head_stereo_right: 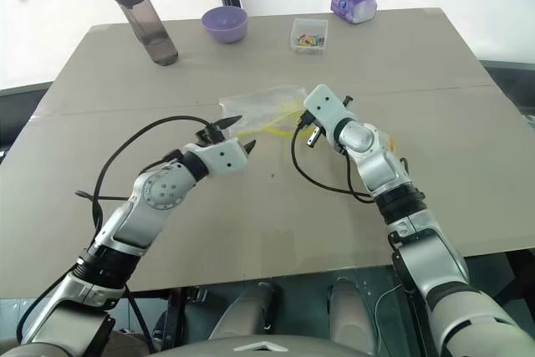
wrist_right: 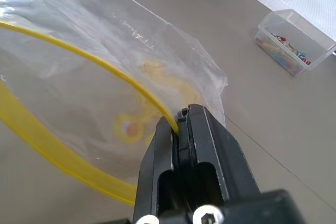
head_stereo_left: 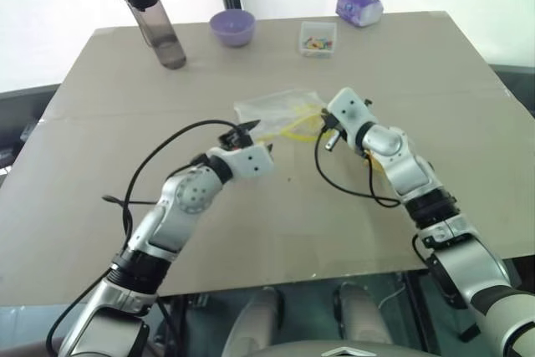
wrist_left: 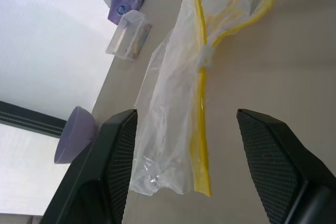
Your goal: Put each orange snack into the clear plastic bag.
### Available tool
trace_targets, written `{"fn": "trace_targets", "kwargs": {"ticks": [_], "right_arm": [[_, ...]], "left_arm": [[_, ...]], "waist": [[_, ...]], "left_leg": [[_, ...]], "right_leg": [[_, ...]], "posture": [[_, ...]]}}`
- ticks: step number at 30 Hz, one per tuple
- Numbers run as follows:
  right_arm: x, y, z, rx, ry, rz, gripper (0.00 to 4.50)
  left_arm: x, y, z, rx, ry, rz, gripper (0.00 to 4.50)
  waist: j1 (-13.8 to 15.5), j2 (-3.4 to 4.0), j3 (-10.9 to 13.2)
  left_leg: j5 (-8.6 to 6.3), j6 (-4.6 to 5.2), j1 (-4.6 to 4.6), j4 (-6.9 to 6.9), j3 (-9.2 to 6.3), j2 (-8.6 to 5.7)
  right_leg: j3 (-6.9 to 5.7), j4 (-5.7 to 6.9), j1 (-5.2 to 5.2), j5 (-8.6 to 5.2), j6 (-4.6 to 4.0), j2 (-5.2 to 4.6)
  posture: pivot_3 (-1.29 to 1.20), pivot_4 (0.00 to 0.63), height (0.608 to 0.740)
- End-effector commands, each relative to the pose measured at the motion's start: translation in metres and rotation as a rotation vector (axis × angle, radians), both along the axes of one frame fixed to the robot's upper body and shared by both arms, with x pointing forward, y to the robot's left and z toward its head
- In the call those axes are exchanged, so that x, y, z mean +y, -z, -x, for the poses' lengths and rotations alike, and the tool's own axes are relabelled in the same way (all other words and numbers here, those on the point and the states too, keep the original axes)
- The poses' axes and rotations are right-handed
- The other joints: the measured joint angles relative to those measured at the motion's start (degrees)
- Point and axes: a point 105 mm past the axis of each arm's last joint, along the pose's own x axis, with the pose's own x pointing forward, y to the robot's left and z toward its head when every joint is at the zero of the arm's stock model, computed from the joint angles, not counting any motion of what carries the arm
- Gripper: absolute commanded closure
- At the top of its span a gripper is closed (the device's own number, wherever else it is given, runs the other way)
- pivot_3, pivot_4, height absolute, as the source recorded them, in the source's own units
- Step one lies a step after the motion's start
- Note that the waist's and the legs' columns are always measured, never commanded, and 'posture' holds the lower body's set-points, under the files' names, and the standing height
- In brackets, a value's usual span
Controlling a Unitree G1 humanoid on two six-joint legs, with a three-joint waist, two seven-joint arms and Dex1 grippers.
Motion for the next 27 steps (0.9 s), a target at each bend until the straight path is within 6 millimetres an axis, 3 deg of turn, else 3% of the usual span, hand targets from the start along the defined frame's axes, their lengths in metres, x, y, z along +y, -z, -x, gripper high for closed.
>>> {"fn": "trace_targets", "kwargs": {"ticks": [1, 2, 3, 7, 20, 23, 27], "right_arm": [[0.004, -0.014, 0.005, -0.059, -0.030, -0.010, 4.50], [0.005, -0.014, 0.005, -0.059, -0.030, -0.010, 4.50], [0.005, -0.014, 0.005, -0.059, -0.030, -0.009, 4.50], [0.005, -0.014, 0.005, -0.060, -0.028, -0.010, 4.50], [0.003, -0.010, 0.010, -0.008, -0.036, -0.008, 4.50], [0.000, -0.015, 0.010, -0.040, -0.026, -0.004, 3.68], [-0.003, -0.015, 0.016, -0.015, -0.056, -0.010, 1.77]], "left_arm": [[-0.007, -0.013, 0.002, -0.051, 0.033, 0.007, 2.11], [-0.007, -0.013, 0.002, -0.051, 0.037, 0.006, 2.25], [-0.008, -0.013, 0.003, -0.049, 0.041, 0.005, 2.91], [-0.009, -0.012, 0.004, -0.048, 0.049, 0.003, 4.48], [-0.010, -0.011, 0.004, -0.045, 0.042, 0.018, 4.48], [-0.010, -0.011, 0.003, -0.044, 0.039, 0.022, 4.50], [-0.009, -0.009, 0.003, -0.041, 0.035, 0.022, 4.50]], "waist": [[-0.02, 0.00, 0.00], [-0.03, 0.00, 0.00], [-0.03, 0.00, 0.00], [-0.02, 0.00, 0.00], [0.02, 0.00, 0.00], [-0.02, 0.00, 0.00], [0.01, 0.00, 0.00]], "left_leg": [[0.00, 0.00, 0.00, 0.00, 0.00, 0.00], [0.00, 0.00, 0.00, 0.00, 0.00, 0.00], [0.00, 0.00, 0.01, 0.01, 0.00, 0.00], [0.00, -0.01, 0.01, 0.04, 0.00, 0.00], [0.00, 0.00, 0.01, 0.18, 0.00, -0.02], [0.00, -0.01, 0.00, 0.21, 0.00, -0.02], [0.00, 0.00, 0.00, 0.24, 0.00, -0.02]], "right_leg": [[0.00, 0.01, 0.00, 0.00, 0.00, 0.00], [0.00, 0.02, 0.00, 0.00, 0.00, 0.00], [0.00, 0.03, 0.00, 0.00, 0.00, 0.00], [0.00, 0.09, -0.01, 0.00, 0.00, 0.00], [0.01, 0.23, -0.01, 0.00, 0.00, 0.00], [0.01, 0.24, 0.00, 0.00, 0.00, 0.00], [0.01, 0.30, -0.01, 0.00, 0.00, 0.01]], "posture": [[0.00, 0.150, 0.740], [0.00, 0.150, 0.740], [0.00, 0.150, 0.740], [0.00, 0.150, 0.740], [0.00, 0.150, 0.740], [0.00, 0.150, 0.740], [0.00, 0.150, 0.740]]}}
